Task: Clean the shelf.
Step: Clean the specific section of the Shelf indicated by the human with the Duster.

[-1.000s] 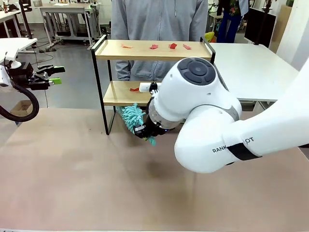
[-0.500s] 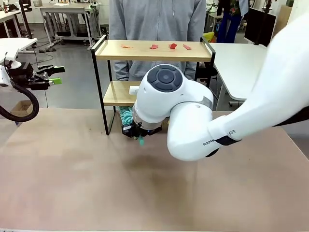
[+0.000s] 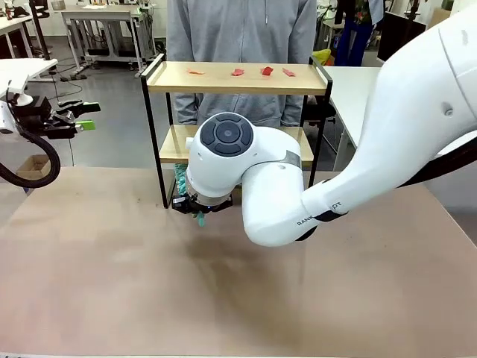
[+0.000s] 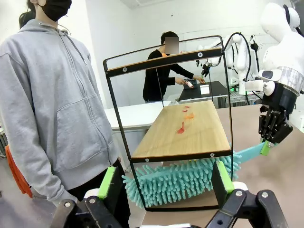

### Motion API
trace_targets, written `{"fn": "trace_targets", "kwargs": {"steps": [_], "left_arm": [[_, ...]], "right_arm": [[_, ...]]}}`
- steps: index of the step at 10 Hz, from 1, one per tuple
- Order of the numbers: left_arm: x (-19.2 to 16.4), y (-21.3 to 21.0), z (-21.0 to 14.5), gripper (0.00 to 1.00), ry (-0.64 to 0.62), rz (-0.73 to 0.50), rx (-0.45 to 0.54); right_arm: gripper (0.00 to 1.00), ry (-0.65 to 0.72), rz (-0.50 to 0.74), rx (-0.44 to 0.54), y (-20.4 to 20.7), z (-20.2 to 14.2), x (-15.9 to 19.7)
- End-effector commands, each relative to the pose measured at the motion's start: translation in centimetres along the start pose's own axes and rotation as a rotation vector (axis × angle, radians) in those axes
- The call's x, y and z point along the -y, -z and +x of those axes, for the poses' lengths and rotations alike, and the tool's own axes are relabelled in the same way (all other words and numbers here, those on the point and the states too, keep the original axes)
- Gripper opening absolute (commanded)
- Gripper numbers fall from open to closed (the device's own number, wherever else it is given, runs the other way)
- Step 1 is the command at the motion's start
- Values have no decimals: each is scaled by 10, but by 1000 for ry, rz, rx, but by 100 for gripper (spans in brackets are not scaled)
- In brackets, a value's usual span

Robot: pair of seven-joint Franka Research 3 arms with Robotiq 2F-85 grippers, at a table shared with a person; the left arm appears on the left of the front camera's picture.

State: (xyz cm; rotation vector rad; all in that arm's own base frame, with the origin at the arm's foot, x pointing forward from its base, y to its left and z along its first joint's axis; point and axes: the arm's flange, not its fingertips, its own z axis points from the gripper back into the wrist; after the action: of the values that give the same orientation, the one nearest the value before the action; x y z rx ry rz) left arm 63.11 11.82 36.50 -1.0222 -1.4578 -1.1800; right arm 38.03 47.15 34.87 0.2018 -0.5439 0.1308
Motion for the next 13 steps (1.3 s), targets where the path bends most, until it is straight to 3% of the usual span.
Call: {"fn": "trace_targets", "kwargs": {"steps": [1,9,10,13], "left_arm": [[2,0,3,100,0,-8,-7],[2,0,3,100,0,-8,-7],[2,0,3,100,0,-8,-7],[2,0,3,100,0,-8,-7]], "right_arm": [[13,38,11,30,14,-3,-10],[13,31,1,-34,23,-7,1],[13,32,-72,-17,14,-8,11],[13,75,-110,-18,-7,-13,41]]}}
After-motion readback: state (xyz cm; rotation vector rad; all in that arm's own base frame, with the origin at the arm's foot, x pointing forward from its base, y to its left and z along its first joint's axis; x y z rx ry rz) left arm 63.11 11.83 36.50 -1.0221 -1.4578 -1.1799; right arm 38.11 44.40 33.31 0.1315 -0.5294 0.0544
